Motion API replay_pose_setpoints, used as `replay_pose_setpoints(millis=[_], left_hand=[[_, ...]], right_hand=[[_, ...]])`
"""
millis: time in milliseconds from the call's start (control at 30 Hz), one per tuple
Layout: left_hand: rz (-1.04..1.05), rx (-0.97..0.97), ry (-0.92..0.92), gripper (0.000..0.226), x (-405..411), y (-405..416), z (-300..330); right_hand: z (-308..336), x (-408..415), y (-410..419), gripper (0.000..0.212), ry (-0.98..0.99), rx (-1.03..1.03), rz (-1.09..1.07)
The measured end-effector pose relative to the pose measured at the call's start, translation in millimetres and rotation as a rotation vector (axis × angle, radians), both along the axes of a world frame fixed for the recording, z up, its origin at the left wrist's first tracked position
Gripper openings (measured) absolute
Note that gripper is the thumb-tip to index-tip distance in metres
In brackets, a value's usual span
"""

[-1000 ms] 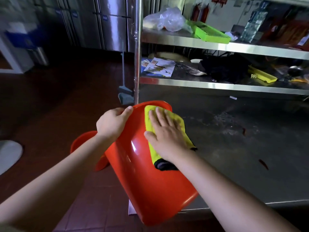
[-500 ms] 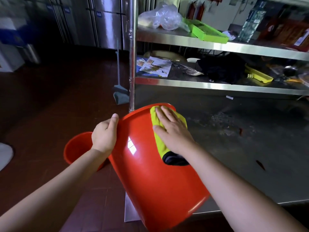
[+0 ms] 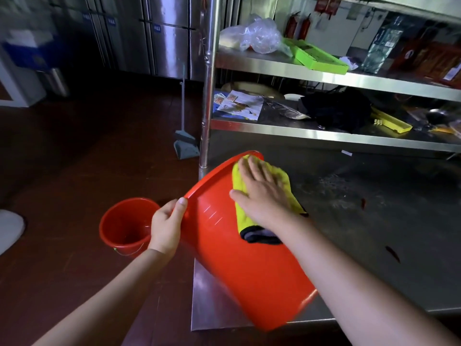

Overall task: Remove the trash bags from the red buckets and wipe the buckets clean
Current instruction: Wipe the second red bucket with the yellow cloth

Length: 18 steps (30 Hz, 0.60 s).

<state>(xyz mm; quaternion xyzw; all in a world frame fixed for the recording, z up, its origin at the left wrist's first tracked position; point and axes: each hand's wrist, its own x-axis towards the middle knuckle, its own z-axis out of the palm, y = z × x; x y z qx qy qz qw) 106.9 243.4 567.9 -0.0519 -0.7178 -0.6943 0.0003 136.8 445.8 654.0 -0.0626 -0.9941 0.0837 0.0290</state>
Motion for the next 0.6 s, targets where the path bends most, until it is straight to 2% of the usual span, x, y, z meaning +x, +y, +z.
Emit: replay_pose_setpoints(millis=[67, 133, 200, 267, 367, 467, 600], left_hand=[[-0.056, 0.023, -0.043, 0.036, -2.4, 1.4, 0.3], [-0.068, -0.003, -0.012, 0.031, -10.7, 3.8, 11.3], [-0.051, -0.140, 0.073, 0.032, -23.4, 13.5, 31.2], [-0.034, -0.372, 0.122, 0.041, -32.8, 29.0, 53.6], [0.010, -0.560, 0.076, 0.052, -41.8, 43.4, 65.0], [0.007, -0.526, 0.052, 0.039, -39.8, 37.9, 54.5], [-0.044, -0.358, -0.008, 0.048, -32.5, 18.0, 44.6]], right_hand=[[-6.7, 20.4, -18.9, 0.078, 0.061, 0.203, 0.114], [-15.1, 39.9, -35.1, 0.078, 0.109, 0.345, 0.208], [-20.8, 49.7, -50.2, 0.073, 0.128, 0.390, 0.262], [-22.7, 53.1, -62.3, 0.059, 0.151, 0.406, 0.301], [-22.5, 54.2, -60.4, 0.057, 0.152, 0.429, 0.292], [-16.1, 48.9, -42.7, 0.065, 0.150, 0.360, 0.213], [-6.6, 22.1, -10.3, 0.070, 0.065, 0.146, 0.114]])
